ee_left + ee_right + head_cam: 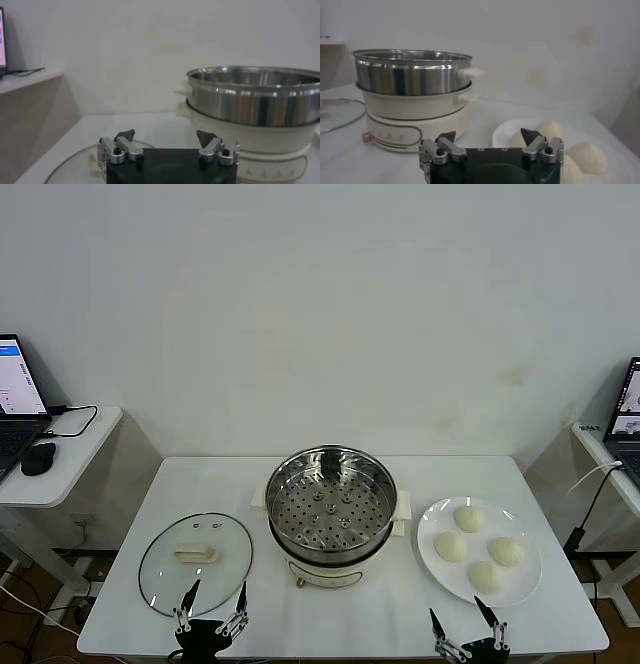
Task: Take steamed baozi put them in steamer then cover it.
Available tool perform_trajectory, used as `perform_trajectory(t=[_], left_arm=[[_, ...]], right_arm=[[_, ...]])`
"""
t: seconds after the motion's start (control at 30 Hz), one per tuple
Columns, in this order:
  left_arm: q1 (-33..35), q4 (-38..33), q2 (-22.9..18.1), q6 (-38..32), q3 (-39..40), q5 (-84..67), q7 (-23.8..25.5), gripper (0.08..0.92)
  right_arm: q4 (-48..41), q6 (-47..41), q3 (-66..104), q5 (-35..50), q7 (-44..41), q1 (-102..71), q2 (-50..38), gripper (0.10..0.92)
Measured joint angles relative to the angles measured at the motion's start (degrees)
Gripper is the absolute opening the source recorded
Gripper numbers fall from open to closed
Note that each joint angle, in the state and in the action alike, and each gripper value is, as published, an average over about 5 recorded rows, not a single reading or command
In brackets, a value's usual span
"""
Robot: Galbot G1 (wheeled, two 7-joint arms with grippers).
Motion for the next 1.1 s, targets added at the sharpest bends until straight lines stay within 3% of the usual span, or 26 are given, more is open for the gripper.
perform_trajectory(t=[0.27, 0.57, 0.87, 1.1], left_arm=[[-0.95, -0.58, 1.2, 2.03, 0.3, 3.09, -2.23, 0.823], [-1.48, -1.16, 1.75, 4.29, 0.57, 6.51, -3.8, 0.823], [-2.11, -1.42, 1.72, 5.14, 0.62, 7.73, -4.33, 0.823], [-2.29, -1.32, 1.82, 5.34, 0.62, 8.12, -4.47, 0.823]], right_arm=[[-1.21, -4.84, 5.23, -10.83, -3.58, 6.6, -5.97, 0.823], [-6.18, -8.76, 10.09, -20.25, -12.63, 15.27, -19.7, 0.823], [-14.48, -12.01, 8.02, -21.65, -24.35, 25.84, -34.45, 0.823], [-22.13, -13.69, -0.33, -20.08, -34.42, 37.43, -41.14, 0.823]])
